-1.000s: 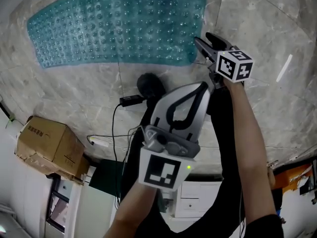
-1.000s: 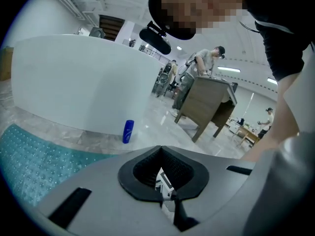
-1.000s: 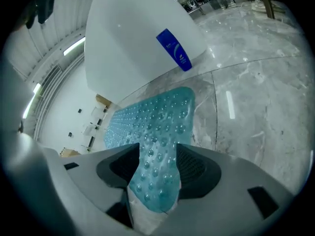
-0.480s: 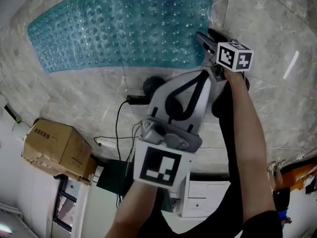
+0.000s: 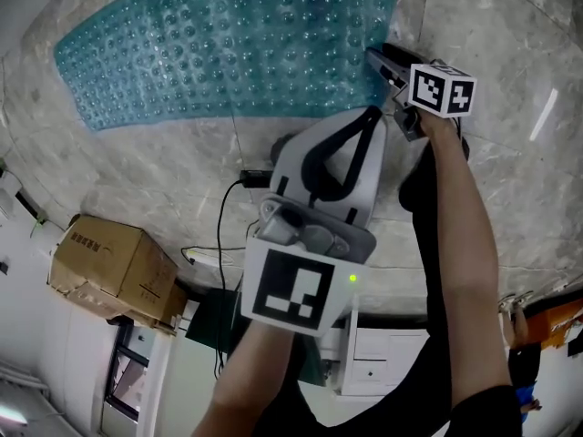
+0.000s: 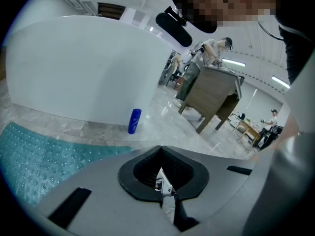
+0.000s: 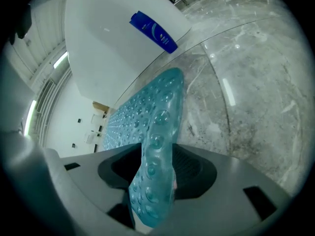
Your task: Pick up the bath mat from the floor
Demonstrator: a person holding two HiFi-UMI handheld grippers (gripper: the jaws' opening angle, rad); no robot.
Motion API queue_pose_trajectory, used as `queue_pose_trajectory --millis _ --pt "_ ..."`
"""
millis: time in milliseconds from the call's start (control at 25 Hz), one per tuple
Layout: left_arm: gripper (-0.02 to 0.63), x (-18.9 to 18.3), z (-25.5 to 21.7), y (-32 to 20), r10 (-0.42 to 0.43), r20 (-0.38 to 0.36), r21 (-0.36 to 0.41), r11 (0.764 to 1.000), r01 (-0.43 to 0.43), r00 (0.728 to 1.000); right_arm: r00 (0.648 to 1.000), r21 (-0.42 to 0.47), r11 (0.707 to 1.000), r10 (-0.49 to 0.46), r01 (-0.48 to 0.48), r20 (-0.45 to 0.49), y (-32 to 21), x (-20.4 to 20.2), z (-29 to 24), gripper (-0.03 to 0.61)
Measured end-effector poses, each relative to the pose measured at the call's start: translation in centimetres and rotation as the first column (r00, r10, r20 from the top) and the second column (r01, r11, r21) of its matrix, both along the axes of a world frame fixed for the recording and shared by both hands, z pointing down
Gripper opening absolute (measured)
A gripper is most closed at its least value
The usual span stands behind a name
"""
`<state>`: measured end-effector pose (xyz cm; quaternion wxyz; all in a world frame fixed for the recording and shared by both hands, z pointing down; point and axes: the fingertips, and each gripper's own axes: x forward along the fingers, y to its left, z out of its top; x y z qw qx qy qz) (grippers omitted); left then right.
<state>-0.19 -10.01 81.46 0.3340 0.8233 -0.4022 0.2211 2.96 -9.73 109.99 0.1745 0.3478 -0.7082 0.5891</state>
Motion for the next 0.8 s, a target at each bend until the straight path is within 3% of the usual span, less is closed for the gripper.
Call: queue_pose_trajectory --millis 240,520,800 --pt "0.005 0.7 -0.3 0.1 0.013 0.003 0.004 1.0 -0.013 1.0 0.997 0.017 0.999 -0.053 0.052 0.047 -0.6 -2.7 -1.0 0.182" --pt "0.005 0.7 -0.5 0.4 0.026 0.017 0.022 0.999 -0.026 1.0 0.993 0.045 0.995 -0.095 0.092 0.066 -0.6 -3.4 -3.2 0.075" --pt "0.005 -1.7 -1.8 2.5 -0.109 0.037 0.015 0.994 0.108 0.993 0.981 0.088 0.985 -0.161 0.151 0.109 -0.5 -4.8 -9.6 0.043"
